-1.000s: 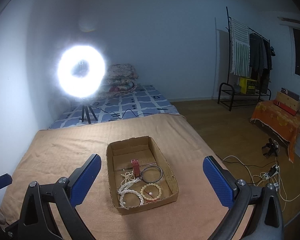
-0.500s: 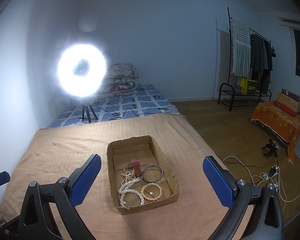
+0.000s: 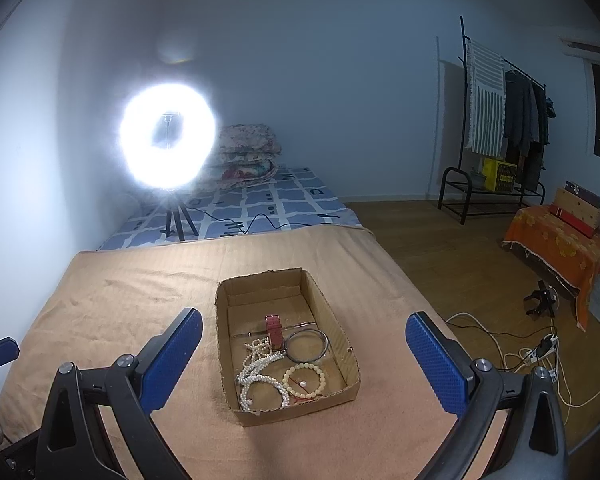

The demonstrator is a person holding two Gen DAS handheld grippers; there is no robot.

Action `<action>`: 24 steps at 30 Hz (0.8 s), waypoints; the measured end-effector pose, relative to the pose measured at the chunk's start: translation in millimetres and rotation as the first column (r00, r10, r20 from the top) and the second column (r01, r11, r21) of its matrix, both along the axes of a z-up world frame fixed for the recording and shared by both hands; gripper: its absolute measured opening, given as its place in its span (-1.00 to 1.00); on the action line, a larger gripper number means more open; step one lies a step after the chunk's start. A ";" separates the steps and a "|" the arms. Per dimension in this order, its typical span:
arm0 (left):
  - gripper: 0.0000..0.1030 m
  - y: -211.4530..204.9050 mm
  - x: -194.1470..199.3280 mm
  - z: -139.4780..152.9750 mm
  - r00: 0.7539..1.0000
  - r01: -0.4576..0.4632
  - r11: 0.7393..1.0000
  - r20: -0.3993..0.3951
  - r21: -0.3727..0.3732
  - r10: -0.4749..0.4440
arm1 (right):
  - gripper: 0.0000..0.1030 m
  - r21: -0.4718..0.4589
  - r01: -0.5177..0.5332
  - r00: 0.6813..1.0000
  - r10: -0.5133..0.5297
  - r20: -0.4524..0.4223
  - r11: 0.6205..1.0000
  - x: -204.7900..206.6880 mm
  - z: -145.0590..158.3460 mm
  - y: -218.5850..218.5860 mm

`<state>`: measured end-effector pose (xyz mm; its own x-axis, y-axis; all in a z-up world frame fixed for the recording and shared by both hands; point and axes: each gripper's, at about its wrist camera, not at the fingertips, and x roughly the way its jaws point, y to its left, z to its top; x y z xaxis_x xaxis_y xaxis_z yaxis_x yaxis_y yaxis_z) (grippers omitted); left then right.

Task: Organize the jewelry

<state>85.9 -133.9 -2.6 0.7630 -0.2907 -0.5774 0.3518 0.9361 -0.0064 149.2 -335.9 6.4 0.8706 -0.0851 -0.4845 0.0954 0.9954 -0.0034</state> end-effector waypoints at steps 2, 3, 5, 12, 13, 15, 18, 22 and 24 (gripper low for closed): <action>0.98 -0.1 -0.2 -0.3 1.000 0.001 1.000 -0.002 -0.001 -0.001 | 0.99 0.000 0.000 1.000 0.000 -0.001 1.000 0.2 -0.3 -0.3; 0.98 -0.2 -0.3 -0.5 1.000 0.001 1.000 -0.002 0.001 -0.001 | 0.99 0.001 0.000 1.000 0.000 -0.001 1.000 0.3 -0.4 -0.2; 0.98 0.0 -0.4 -0.5 1.000 0.001 1.000 -0.001 0.001 -0.001 | 0.99 0.002 0.001 1.000 -0.001 -0.002 1.000 0.4 -0.9 -0.4; 0.98 0.3 -0.1 -0.9 1.000 0.001 1.000 -0.003 -0.001 -0.001 | 0.99 0.001 -0.001 1.000 0.001 -0.003 1.000 0.6 -1.1 -0.9; 0.98 -0.2 -0.1 -0.6 1.000 0.001 1.000 -0.003 -0.001 -0.001 | 0.99 0.000 -0.001 1.000 0.001 -0.003 1.000 0.9 -1.9 -1.0; 0.98 0.2 -0.5 -0.3 1.000 0.000 1.000 -0.002 -0.002 0.000 | 0.99 0.000 -0.002 1.000 0.002 -0.004 1.000 0.9 -2.1 -1.0; 0.98 1.3 -1.2 -0.1 1.000 -0.004 1.000 0.005 0.004 0.004 | 0.99 -0.002 -0.004 1.000 0.004 -0.007 1.000 0.8 -3.9 0.2; 0.98 3.8 -4.1 1.2 1.000 -0.005 1.000 0.023 0.004 0.005 | 0.99 -0.002 -0.004 1.000 0.004 -0.008 1.000 0.7 -4.8 0.8; 0.98 4.2 -4.2 1.8 1.000 -0.004 1.000 0.025 0.003 0.004 | 0.99 -0.001 -0.005 1.000 0.005 -0.009 1.000 0.6 -5.0 0.8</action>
<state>81.7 -129.7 -0.8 0.7784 -0.2858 -0.5589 0.3477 0.9376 0.0049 149.8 -335.1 1.4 0.8666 -0.0812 -0.4923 0.0903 0.9959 -0.0055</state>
